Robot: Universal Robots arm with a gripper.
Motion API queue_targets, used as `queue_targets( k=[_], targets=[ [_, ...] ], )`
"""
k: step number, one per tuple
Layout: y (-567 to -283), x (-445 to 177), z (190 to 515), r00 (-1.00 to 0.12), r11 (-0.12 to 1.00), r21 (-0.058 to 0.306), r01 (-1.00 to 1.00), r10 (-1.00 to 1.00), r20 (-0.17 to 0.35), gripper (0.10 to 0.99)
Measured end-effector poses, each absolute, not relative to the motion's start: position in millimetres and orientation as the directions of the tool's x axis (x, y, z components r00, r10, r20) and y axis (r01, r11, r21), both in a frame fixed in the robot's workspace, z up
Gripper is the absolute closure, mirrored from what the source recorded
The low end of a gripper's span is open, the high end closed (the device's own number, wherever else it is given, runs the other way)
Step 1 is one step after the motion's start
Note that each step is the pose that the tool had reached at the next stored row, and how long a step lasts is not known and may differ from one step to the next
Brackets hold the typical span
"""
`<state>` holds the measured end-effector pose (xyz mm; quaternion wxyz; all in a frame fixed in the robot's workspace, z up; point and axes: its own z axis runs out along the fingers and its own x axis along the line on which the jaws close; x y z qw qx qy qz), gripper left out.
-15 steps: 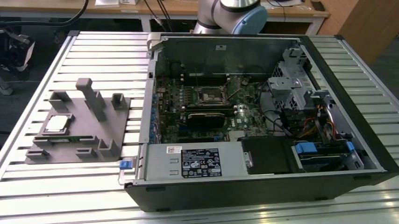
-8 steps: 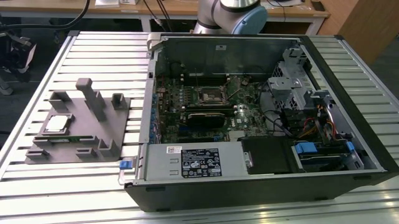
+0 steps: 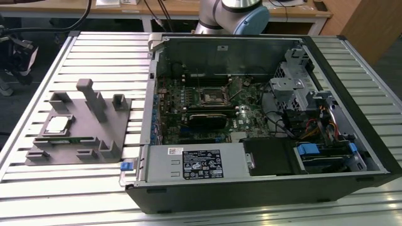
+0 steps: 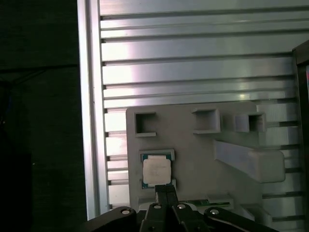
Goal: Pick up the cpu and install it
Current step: 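Pick up the cpu and move it towards the insertion slot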
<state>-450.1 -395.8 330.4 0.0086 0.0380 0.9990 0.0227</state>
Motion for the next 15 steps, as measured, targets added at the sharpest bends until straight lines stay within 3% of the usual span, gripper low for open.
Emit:
queue_targets(
  k=[15],
  targets=[
    [-396,-450,318,-0.997,0.996,0.046,0.076,0.076,-0.015,0.973]
  ],
)
